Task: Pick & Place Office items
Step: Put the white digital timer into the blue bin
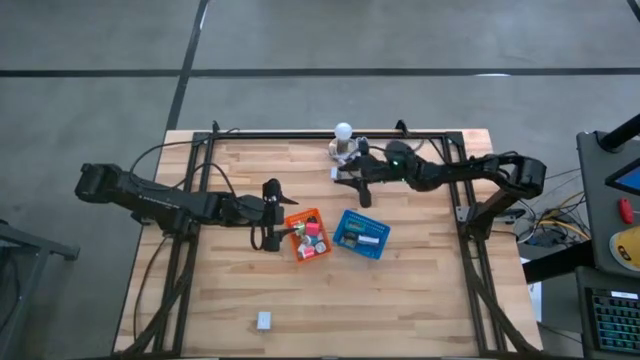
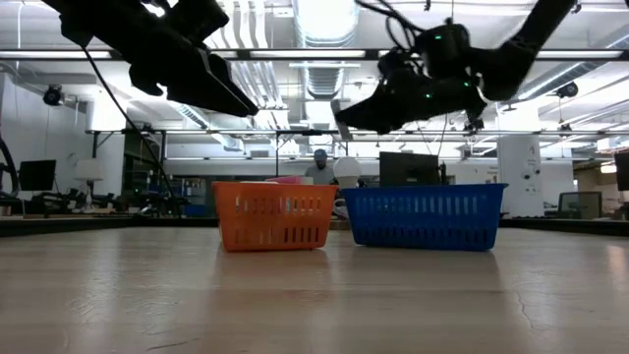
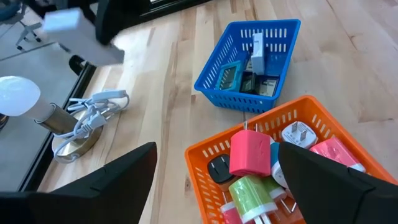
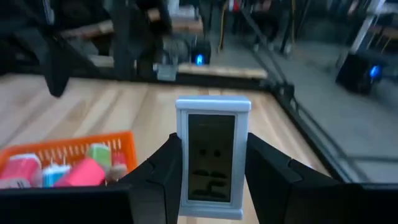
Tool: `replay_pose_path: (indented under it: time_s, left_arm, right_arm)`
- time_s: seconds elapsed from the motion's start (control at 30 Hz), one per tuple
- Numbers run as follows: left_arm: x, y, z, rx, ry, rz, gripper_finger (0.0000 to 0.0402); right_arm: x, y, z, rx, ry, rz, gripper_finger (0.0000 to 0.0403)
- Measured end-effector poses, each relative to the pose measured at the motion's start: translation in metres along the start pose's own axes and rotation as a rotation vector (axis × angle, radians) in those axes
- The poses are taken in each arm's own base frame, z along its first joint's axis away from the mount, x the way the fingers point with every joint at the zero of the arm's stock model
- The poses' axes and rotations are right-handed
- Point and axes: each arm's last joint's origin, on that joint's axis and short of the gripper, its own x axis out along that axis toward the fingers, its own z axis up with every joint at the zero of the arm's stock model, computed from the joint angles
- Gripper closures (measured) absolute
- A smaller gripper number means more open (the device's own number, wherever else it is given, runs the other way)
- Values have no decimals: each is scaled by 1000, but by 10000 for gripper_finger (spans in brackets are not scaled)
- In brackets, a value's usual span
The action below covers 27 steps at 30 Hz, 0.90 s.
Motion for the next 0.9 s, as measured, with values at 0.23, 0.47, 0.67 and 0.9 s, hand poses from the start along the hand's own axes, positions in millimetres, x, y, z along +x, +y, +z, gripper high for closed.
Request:
replay_pose_path:
  time_s: [0.23,0.47,0.67,0.9]
  left_arm:
    - [0,0,1,-13,-6,0,65]
    - [0,0,0,-17,-6,-1,65]
    - [0,0,0,-22,-6,-1,65]
    - [0,0,0,-33,-6,-1,65]
  right_arm:
    - [-22,20,-14,-42,-221,39,274]
    - [-39,47,-32,-19,-268,68,275]
    - [-45,78,-40,-26,-283,59,275]
    - [-51,114,-45,-21,-274,38,275]
